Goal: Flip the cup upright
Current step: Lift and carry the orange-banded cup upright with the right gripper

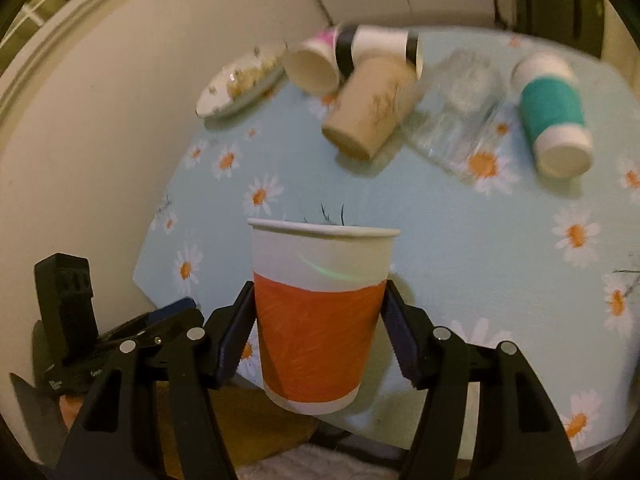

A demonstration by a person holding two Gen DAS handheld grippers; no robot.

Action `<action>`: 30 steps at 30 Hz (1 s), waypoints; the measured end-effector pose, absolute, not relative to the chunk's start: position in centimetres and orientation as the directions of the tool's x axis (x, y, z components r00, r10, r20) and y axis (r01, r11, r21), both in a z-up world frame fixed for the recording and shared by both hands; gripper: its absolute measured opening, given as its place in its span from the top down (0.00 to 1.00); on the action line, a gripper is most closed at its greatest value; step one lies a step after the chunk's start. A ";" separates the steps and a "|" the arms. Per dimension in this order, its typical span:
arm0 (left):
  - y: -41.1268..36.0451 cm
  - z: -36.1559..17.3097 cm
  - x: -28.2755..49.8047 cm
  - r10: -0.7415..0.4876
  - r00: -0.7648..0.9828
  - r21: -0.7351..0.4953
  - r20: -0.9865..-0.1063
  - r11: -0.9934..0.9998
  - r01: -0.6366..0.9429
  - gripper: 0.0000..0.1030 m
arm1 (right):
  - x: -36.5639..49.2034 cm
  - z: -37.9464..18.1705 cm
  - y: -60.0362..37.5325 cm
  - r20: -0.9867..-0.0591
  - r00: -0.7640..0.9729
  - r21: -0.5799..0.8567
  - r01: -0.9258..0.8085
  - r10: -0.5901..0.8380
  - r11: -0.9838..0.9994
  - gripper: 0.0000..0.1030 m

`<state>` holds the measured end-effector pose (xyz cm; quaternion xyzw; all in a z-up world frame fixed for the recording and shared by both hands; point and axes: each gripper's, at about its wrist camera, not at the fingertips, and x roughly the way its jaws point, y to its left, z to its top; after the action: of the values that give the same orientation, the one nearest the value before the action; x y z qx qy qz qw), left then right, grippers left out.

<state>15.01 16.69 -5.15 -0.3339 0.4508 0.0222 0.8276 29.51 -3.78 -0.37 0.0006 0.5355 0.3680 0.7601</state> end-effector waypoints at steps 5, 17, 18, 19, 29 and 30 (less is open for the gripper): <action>16.8 -4.6 14.2 -0.250 0.603 -0.523 -0.757 0.785 -0.332 0.23 | 27.5 2.2 -5.6 -0.714 0.344 0.336 -0.597 0.610 0.729 0.40; 17.9 -4.5 13.3 -0.232 0.627 -0.529 -0.744 0.778 -0.340 0.23 | 23.6 1.4 -5.3 -0.514 0.629 0.174 -0.590 0.584 0.788 0.40; 17.9 -4.5 13.2 -0.223 0.626 -0.521 -0.747 0.782 -0.343 0.23 | 23.5 1.2 -5.4 -0.502 0.642 0.172 -0.583 0.580 0.794 0.40; 17.9 -4.5 13.2 -0.222 0.626 -0.521 -0.747 0.781 -0.345 0.23 | 23.3 0.9 -5.4 -0.485 0.662 0.167 -0.572 0.572 0.803 0.40; 17.7 -4.8 12.9 -0.239 0.630 -0.540 -0.739 0.770 -0.341 0.23 | 22.1 -3.3 -4.6 -0.363 0.805 0.021 -0.497 0.470 0.867 0.40; 17.7 -4.8 12.9 -0.240 0.632 -0.541 -0.737 0.769 -0.339 0.23 | 22.0 -3.6 -4.5 -0.357 0.812 0.013 -0.490 0.462 0.872 0.40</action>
<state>12.86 17.65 -4.79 -0.3382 0.4282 0.0296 0.8375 22.00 -4.55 -3.61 -0.0398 0.1774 0.2503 0.9509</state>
